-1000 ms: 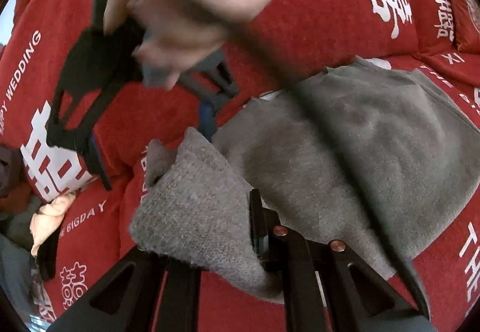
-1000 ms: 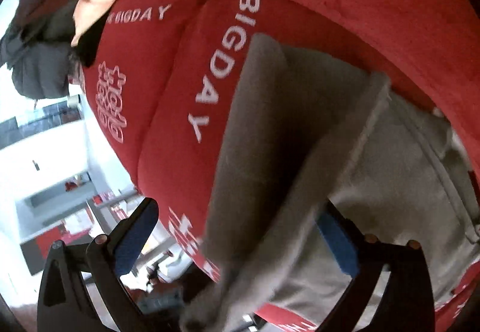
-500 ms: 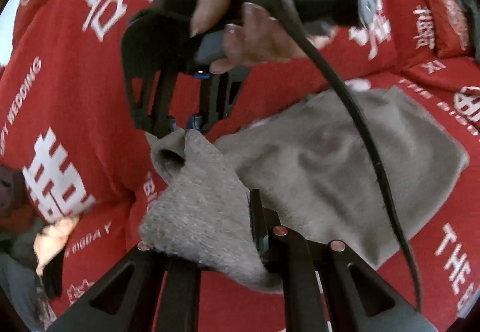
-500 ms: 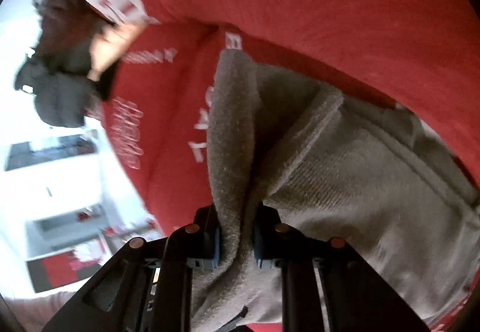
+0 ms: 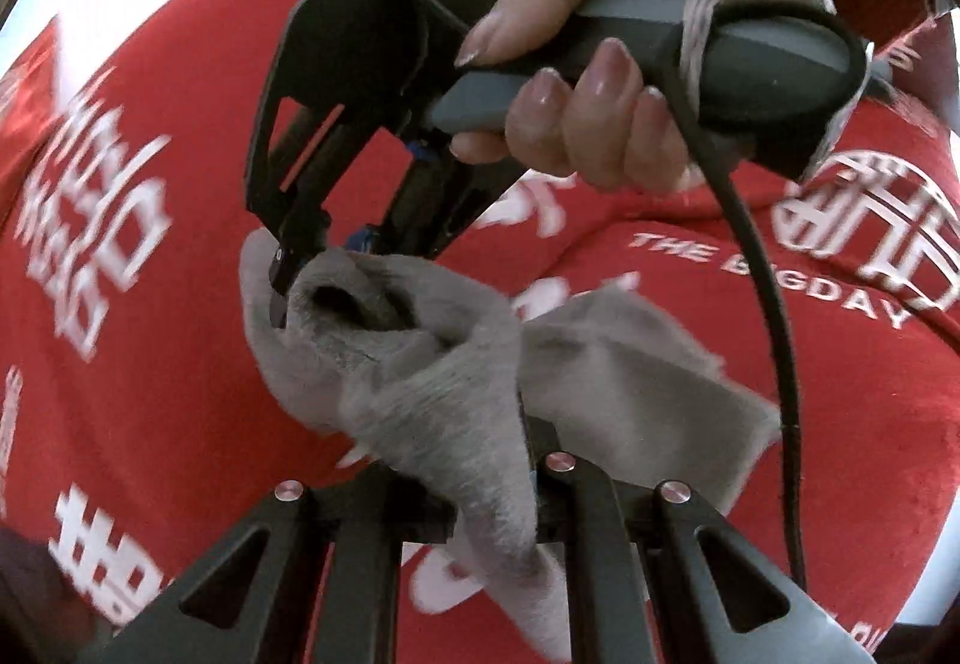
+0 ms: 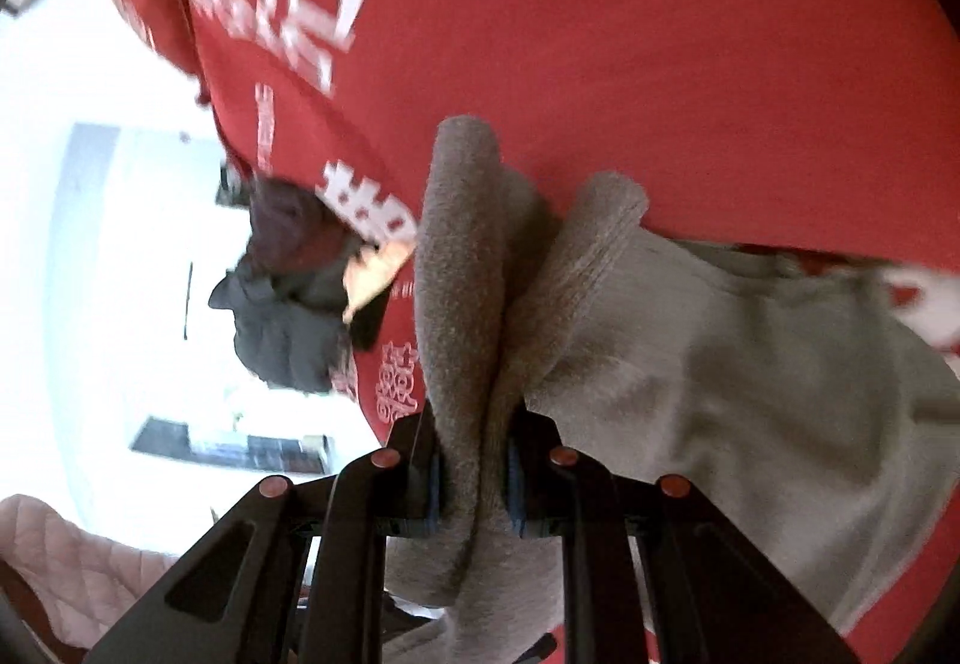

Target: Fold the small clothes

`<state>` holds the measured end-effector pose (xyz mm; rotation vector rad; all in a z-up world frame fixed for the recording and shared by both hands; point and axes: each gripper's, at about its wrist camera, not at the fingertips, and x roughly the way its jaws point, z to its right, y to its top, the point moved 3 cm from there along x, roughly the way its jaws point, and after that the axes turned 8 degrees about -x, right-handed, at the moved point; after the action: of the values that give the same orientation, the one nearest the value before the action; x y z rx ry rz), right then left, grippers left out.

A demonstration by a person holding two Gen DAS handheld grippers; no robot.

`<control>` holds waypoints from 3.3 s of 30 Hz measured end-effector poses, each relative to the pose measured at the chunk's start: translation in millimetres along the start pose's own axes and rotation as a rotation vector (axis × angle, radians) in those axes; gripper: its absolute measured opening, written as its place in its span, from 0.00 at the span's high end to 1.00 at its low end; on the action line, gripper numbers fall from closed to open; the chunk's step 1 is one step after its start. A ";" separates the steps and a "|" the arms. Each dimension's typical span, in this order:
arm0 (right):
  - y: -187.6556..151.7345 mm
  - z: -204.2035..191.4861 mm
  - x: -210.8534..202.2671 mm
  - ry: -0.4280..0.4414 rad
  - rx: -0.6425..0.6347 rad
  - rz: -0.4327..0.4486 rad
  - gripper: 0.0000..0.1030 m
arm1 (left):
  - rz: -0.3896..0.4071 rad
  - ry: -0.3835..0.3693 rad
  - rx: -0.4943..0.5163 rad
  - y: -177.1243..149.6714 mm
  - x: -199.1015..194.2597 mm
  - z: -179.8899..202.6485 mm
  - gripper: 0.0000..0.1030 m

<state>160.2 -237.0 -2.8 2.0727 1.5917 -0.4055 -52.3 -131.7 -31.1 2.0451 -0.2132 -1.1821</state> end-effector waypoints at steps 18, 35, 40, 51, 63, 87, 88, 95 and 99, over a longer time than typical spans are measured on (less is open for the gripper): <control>-114.2 183.0 -60.6 -0.169 0.388 0.146 0.83 | -0.171 -0.119 0.170 -10.4 77.0 108.5 0.88; -193.4 150.8 -96.3 -0.231 0.534 0.194 0.51 | -0.377 -0.319 -0.348 -40.7 42.8 -16.0 0.25; -257.0 119.4 -106.7 -0.140 0.618 0.316 0.51 | -0.538 -0.387 -0.749 -77.9 76.6 -84.4 0.25; -251.9 116.7 -44.2 -0.109 0.674 0.353 0.92 | -0.719 -0.538 -0.914 -114.2 125.8 -67.2 0.58; -287.2 126.0 -25.2 -0.249 0.721 0.297 0.92 | -0.700 -0.478 -0.787 -134.1 114.1 -54.5 0.71; -174.9 147.9 -59.9 -0.445 0.502 0.162 0.85 | -0.673 -0.334 -0.841 -130.8 95.5 -84.2 0.26; -179.0 148.6 -58.9 -0.468 0.494 0.155 0.86 | -0.672 -0.319 -0.856 -131.5 95.8 -89.5 0.26; -197.2 146.1 -63.0 -0.464 0.510 0.147 0.86 | -0.666 -0.211 -0.874 -125.8 110.4 -114.3 0.26; -201.2 146.3 -64.3 -0.459 0.529 0.144 0.86 | -0.684 -0.163 -0.844 -119.6 119.9 -113.8 0.26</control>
<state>-41.6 -329.4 -132.2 2.2182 1.1304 -1.2564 80.3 -45.5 -160.0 1.2716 0.8399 -1.4886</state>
